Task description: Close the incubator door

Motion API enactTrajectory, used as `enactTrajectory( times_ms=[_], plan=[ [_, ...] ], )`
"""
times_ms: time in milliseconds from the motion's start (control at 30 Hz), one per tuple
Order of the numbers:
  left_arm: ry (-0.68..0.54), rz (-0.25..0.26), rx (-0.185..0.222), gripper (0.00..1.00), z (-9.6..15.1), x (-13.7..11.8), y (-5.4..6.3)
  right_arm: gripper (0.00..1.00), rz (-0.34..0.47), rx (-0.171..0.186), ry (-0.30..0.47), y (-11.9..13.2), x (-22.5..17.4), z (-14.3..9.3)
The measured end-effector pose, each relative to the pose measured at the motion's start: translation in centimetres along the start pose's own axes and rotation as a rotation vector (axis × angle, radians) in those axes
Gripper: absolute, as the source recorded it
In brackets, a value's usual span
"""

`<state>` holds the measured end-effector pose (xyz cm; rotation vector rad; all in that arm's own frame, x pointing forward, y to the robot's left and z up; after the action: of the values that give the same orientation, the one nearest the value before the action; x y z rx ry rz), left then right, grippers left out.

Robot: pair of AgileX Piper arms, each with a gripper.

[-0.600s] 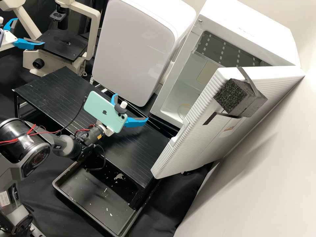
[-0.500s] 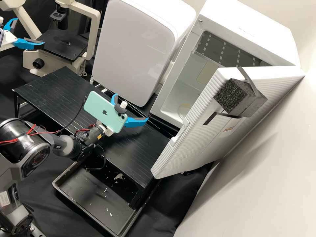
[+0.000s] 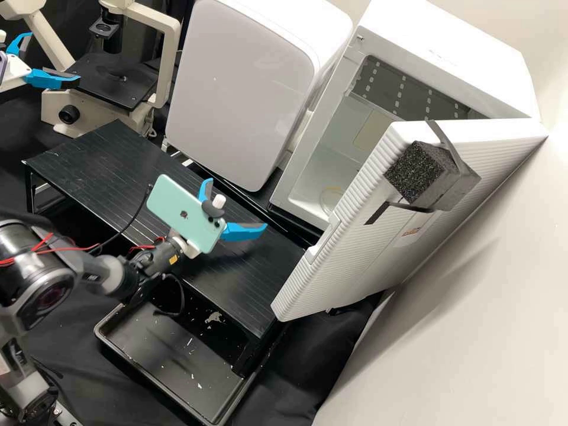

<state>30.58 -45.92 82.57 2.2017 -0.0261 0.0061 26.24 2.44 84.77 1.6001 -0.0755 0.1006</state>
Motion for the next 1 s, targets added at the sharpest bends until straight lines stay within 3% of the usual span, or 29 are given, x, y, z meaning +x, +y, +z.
enactTrajectory(
  times_ms=[233, 467, 667, 1000],
  plan=[
    [0.0, 0.0, 0.0, 1.0, 0.0, 0.0, 0.0, 1.0, 0.196, -0.006, 0.027, 3.0, -5.0, 0.8],
    [0.0, 0.0, 0.0, 1.0, 0.0, 0.0, 0.0, 1.0, 0.331, -0.027, -0.047, 5.3, -8.1, 2.2],
    [0.0, 0.0, 0.0, 1.0, 0.0, 0.0, 0.0, 1.0, 0.389, -0.049, -0.084, 6.7, -9.1, 3.2],
    [0.0, 0.0, 0.0, 1.0, 0.0, 0.0, 0.0, 1.0, 0.474, -0.016, -0.161, 8.5, -9.5, 4.9]
  ],
)
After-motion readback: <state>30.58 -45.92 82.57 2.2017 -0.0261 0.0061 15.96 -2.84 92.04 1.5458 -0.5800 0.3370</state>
